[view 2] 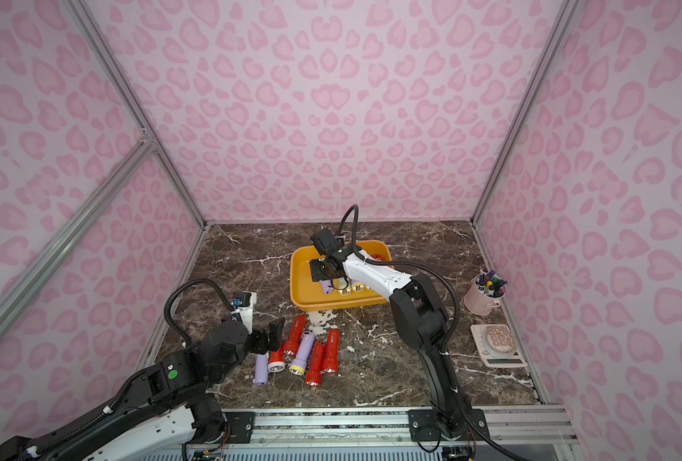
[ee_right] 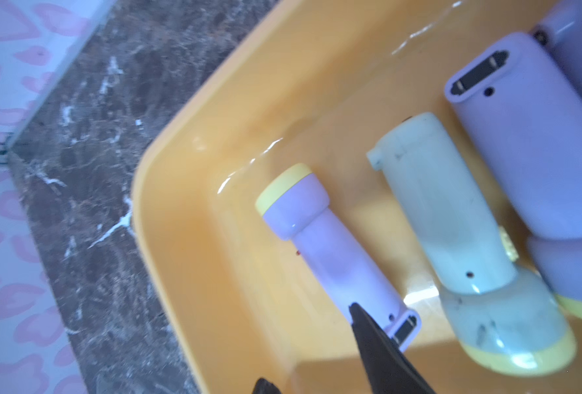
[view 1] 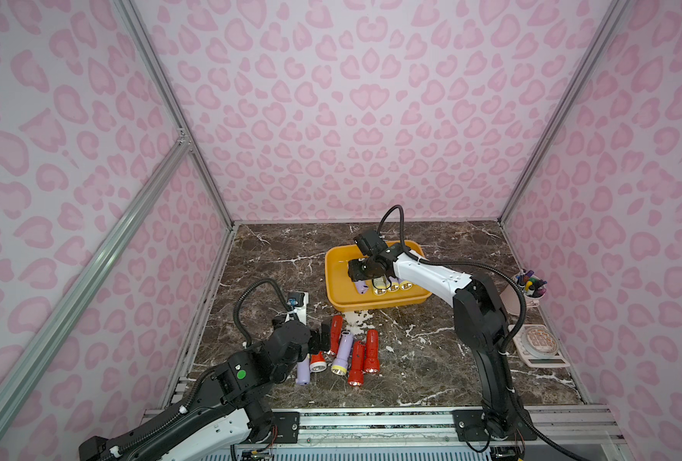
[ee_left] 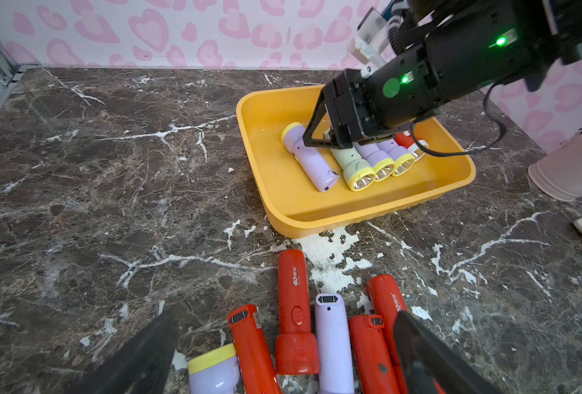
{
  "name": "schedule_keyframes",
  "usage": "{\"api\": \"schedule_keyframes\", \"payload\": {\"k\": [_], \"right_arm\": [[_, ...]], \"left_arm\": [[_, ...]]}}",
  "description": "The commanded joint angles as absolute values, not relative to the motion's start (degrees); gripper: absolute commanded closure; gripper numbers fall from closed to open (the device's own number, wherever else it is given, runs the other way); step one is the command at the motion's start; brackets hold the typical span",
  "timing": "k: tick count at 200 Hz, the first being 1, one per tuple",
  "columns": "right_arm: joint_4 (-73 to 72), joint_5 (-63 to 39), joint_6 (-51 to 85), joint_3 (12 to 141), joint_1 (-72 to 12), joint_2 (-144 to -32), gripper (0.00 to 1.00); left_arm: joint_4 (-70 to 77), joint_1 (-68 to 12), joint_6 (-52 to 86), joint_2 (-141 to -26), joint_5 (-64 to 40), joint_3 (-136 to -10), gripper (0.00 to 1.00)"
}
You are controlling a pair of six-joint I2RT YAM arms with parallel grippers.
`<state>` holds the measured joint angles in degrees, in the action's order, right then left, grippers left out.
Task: Put the flashlights into the storage boxes
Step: Place the flashlight at the storage box, then pick up the flashlight from the center of the board.
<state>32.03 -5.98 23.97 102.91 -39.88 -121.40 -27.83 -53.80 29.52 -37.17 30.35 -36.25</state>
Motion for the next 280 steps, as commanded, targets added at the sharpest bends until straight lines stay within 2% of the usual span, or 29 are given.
{"api": "schedule_keyframes", "payload": {"k": [1, 31, 59, 117, 151, 233, 280], "right_arm": [[33.5, -3.2, 22.5, 102.1, -40.8, -117.8, 0.44], [33.4, -1.7, 23.0, 95.6, -43.1, -109.3, 0.44], [31.0, 0.4, 25.6, 83.4, -46.3, -99.7, 0.44], [31.5, 6.3, 31.5, 65.3, -54.8, -81.9, 0.43], [31.3, 5.4, 32.9, 59.4, -55.9, -74.3, 0.42], [32.6, 8.1, 32.7, 55.1, -53.9, -64.6, 0.40], [27.4, 4.9, 32.2, 52.1, -52.9, -63.9, 0.39]], "left_arm": [[-28.9, -53.8, 30.6, -36.4, 31.5, -37.0, 0.00], [-28.5, -53.7, 29.8, -36.0, 31.7, -37.4, 0.00], [-27.0, -53.8, 28.5, -39.1, 30.9, -39.8, 0.00], [-23.8, -53.6, 23.3, -56.1, 28.5, -49.9, 0.00], [-24.5, -53.4, 20.4, -63.1, 29.2, -57.2, 0.01], [-13.0, -45.9, 19.4, -68.8, 26.3, -62.8, 0.02], [-16.1, -45.9, 26.5, -66.6, 22.8, -58.6, 0.03]]}}
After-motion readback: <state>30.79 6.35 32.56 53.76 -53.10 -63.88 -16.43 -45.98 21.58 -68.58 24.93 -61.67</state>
